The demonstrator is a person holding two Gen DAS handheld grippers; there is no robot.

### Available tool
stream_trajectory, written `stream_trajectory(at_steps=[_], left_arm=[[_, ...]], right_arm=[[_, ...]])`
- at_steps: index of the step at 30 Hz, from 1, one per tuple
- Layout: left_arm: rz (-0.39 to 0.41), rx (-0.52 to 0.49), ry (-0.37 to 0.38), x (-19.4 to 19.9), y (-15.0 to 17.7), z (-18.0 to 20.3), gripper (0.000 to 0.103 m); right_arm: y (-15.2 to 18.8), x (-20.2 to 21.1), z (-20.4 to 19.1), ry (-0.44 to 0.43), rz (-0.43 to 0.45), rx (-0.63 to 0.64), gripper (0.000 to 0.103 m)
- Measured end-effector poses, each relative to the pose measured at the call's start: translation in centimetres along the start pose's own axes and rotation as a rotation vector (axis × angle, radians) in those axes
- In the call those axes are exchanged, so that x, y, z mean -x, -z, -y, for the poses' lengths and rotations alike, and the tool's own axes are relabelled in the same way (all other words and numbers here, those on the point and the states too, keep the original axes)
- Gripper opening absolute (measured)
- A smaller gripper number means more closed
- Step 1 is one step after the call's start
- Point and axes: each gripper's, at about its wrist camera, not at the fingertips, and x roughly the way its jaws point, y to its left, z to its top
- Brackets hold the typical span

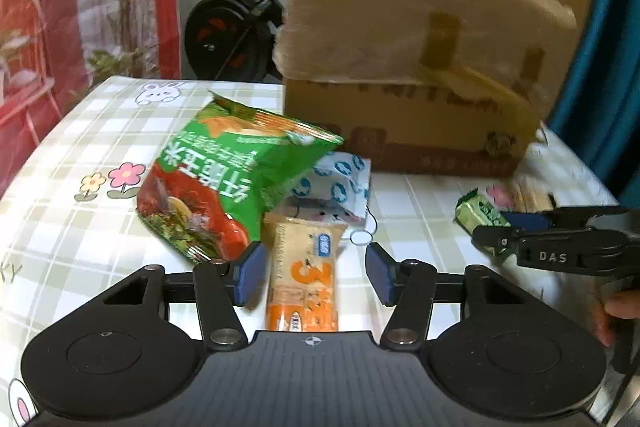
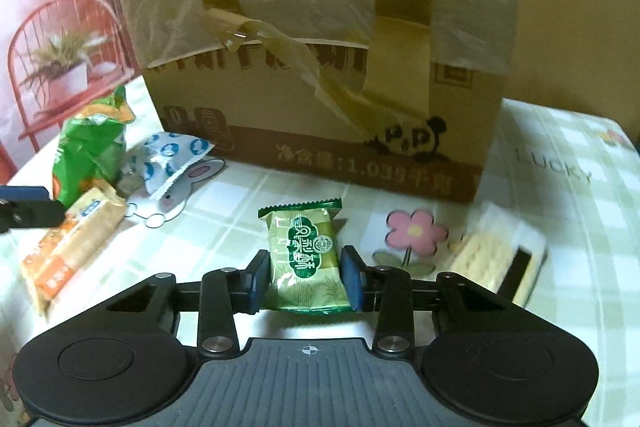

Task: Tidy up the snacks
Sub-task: 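Grasp the orange-white biscuit bar with the left gripper while the right gripper holds the pastry packet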

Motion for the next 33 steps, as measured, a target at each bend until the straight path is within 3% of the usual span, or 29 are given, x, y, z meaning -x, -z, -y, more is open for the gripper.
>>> stream_trajectory(at_steps=[13,15,20,26,33], left_arm=[[-0.061,-0.021,-0.083,-3.4,0.3,0.8,0.051],[-0.072,-0.010,-0.086,-3.9,0.6,0.8,0.042],[-0.040,0.015,-0.107,-3.5,1.6,1.5,0.040],[-0.006,-0.025,-0.107,-2.4,3.3,3.3,0.039],[0.001,-0.027,-0.110,-2.5,3.3,3.5,0.039]], right_arm=[[1.9,0.8,0.6,-0.055,0.087,-0.070,0.036],[1.9,0.8,0.7,-0.056,0.089,-0.070,0.036],[2.0,0.8,0.6,-0.055,0.090,-0.070,0.036],[2.0,0.6,0.6,-0.058,0.091,-0.074,0.036],[2.1,1.0,0.6,-0.058,0.094,-0.083,0.036]])
